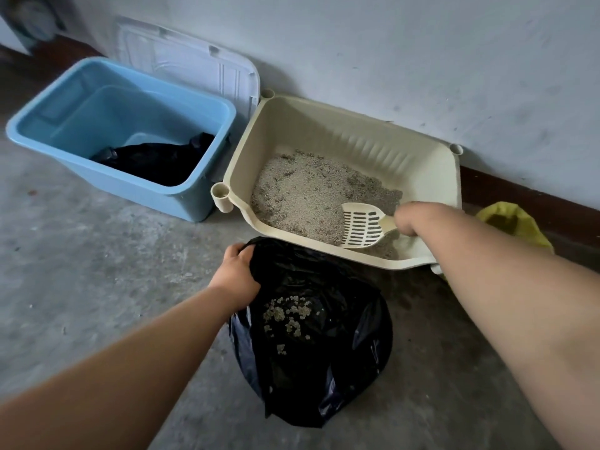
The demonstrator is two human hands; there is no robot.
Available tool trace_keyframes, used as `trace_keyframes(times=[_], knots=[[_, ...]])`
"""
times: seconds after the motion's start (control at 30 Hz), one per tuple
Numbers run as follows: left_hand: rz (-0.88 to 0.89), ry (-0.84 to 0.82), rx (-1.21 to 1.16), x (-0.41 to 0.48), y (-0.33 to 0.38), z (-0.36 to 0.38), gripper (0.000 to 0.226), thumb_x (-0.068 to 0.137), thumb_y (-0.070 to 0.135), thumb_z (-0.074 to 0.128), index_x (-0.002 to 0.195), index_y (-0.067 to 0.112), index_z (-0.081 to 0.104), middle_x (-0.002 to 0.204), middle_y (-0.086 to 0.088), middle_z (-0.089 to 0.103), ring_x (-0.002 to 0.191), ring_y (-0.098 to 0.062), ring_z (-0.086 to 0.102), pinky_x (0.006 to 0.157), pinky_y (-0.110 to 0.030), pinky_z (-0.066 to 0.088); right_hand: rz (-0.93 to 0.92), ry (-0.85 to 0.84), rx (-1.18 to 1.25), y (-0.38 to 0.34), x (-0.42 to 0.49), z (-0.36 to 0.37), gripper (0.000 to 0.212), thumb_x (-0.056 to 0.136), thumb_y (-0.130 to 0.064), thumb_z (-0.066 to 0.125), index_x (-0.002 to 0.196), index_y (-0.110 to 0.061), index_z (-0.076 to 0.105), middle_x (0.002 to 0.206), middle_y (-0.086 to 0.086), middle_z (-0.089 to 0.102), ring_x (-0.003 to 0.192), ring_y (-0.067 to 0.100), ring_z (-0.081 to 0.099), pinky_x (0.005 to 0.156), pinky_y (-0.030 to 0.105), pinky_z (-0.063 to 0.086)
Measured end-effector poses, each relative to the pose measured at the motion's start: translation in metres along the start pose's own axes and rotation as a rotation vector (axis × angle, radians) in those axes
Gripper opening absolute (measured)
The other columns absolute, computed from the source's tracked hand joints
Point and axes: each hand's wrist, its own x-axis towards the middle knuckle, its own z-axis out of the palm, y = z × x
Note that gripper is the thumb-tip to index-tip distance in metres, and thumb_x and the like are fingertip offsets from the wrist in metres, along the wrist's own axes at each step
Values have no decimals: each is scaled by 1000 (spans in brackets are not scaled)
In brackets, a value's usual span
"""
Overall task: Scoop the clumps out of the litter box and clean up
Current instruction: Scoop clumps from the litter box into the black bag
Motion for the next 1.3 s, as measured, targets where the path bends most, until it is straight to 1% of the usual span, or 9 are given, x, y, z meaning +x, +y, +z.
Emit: trace_keyframes(times=[0.07, 0.17, 0.33, 0.5, 0.63, 0.77, 1.0, 1.17, 1.3], knots=[[-9, -3, -5, 1, -1, 0, 69, 87, 16, 58, 148, 19, 27, 151, -4, 17, 126, -26, 46, 101, -27, 38, -87, 58, 16, -15, 0, 3, 23, 87, -14, 59, 108, -4, 62, 106, 10, 64, 81, 25, 57, 84, 31, 51], [-21, -6, -4, 3, -3, 0, 70, 86, 16, 59, 148, 19, 26, 152, -3, 17, 127, -26, 45, 101, -28, 38, -221, 98, 138, -44, 0, 8, 30, 91, -17, 59, 118, -3, 59, 107, 11, 63, 87, 25, 58, 75, 28, 45], [-33, 4, -17, 4, -7, -2, 71, 85, 15, 60, 148, 20, 28, 151, -3, 18, 127, -25, 45, 101, -28, 39, -225, 159, 426, -62, 0, 27, 43, 92, -21, 59, 132, -8, 52, 123, 13, 58, 107, 28, 57, 90, 34, 46], [-23, 5, -6, 3, -7, -2, 71, 86, 14, 60, 148, 20, 27, 152, -4, 18, 129, -25, 44, 101, -26, 37, -173, 236, 666, -54, -5, 45, 46, 92, -20, 60, 135, -12, 50, 135, 13, 52, 118, 29, 52, 95, 31, 40], [-18, 6, -4, 4, -7, 0, 72, 85, 15, 61, 148, 19, 27, 152, -3, 18, 129, -24, 44, 102, -26, 37, -174, 300, 854, -50, -8, 46, 42, 90, -15, 61, 131, -13, 54, 123, 14, 60, 108, 29, 56, 90, 32, 43], [-10, 11, -8, 4, -6, 0, 72, 84, 13, 61, 148, 20, 28, 152, -3, 19, 129, -24, 44, 101, -26, 37, -182, 330, 867, -54, -12, 42, 35, 92, -14, 59, 127, -10, 56, 120, 14, 61, 104, 30, 57, 92, 36, 44], [-13, 16, 5, 2, -8, -4, 72, 84, 14, 60, 148, 21, 28, 152, -2, 18, 129, -24, 44, 100, -26, 38, -187, 349, 897, -56, -10, 45, 35, 92, -16, 59, 126, -13, 56, 109, 11, 64, 87, 24, 56, 75, 32, 42], [-6, 11, -1, 1, -6, -4, 72, 84, 14, 60, 148, 20, 28, 152, -2, 18, 130, -24, 43, 101, -25, 37, -179, 360, 897, -55, -12, 40, 32, 91, -14, 59, 124, -12, 59, 106, 11, 63, 83, 20, 51, 73, 30, 40], [-6, 6, 2, 0, -5, -4, 73, 84, 16, 61, 149, 19, 27, 152, -3, 18, 131, -24, 41, 103, -25, 35, -166, 335, 839, -52, -12, 39, 43, 91, -17, 60, 133, -15, 52, 114, 11, 60, 96, 27, 57, 74, 28, 38]])
